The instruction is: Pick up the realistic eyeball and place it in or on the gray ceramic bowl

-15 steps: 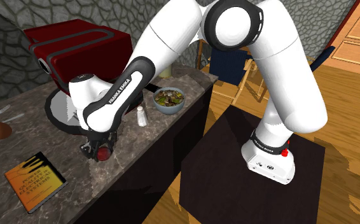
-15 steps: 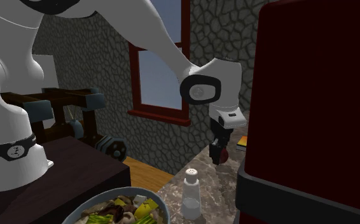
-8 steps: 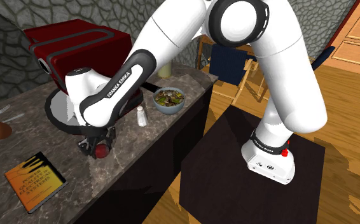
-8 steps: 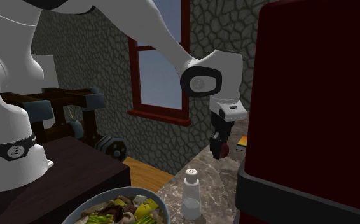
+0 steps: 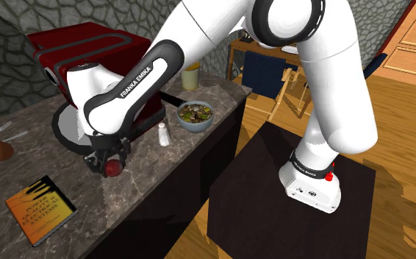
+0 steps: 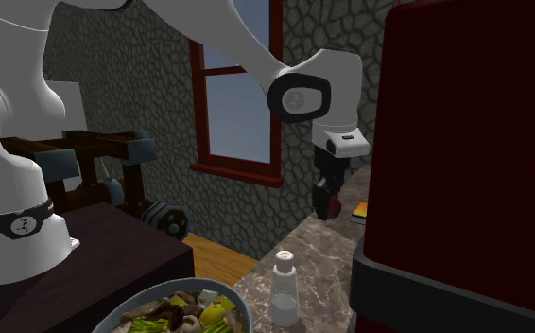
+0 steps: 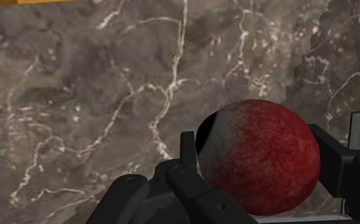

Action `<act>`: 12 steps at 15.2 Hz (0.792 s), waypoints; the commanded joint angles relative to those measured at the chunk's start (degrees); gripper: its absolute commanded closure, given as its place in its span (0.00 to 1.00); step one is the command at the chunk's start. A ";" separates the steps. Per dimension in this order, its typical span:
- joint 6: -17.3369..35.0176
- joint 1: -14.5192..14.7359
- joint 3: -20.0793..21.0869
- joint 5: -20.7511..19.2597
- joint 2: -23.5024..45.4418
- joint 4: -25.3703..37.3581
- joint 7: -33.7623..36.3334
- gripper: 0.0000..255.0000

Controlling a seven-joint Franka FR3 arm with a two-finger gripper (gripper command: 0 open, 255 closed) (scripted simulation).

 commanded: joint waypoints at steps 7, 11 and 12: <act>-4.48 -0.63 0.71 0.89 -3.63 0.93 0.06 1.00; -6.83 -0.87 1.01 1.30 -5.27 1.70 0.14 1.00; -7.43 -0.92 1.08 1.39 -5.64 1.95 0.16 1.00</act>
